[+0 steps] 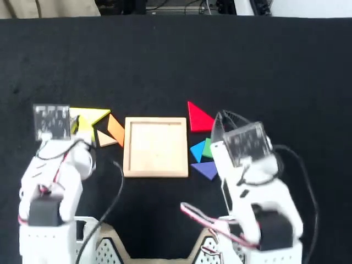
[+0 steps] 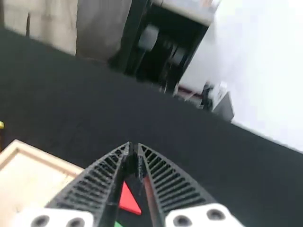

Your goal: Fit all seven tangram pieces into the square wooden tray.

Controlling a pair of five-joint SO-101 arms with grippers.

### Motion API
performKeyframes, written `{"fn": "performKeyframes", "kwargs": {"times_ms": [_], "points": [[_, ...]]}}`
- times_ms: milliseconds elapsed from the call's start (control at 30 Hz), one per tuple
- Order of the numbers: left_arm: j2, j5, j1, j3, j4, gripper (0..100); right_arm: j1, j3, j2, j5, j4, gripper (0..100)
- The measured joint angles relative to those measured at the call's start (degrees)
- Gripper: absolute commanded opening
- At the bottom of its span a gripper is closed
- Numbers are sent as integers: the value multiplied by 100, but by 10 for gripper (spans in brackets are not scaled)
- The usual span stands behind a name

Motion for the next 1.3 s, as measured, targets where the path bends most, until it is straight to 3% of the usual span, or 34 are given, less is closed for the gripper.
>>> {"fn": "performKeyframes", "kwargs": {"times_ms": [167, 333, 533, 767, 1033, 1300], "points": [[1459, 0, 0, -993, -176, 30, 9, -1125, 1512, 0, -105, 15], [3121, 0, 0, -1855, 167, 30, 9, -2224, 3209, 0, 229, 15], [4835, 0, 0, -2251, 167, 192, 18, -3007, 5169, 158, 466, 15], [6022, 0, -185, -2295, -457, 183, 158, -3798, 6857, 229, 527, 15], [6453, 396, -316, -1829, -1600, 180, 343, -3991, 7024, 229, 607, 15], [6154, 440, -316, -1301, -2110, 180, 343, -3455, 5644, 264, 633, 15]]}}
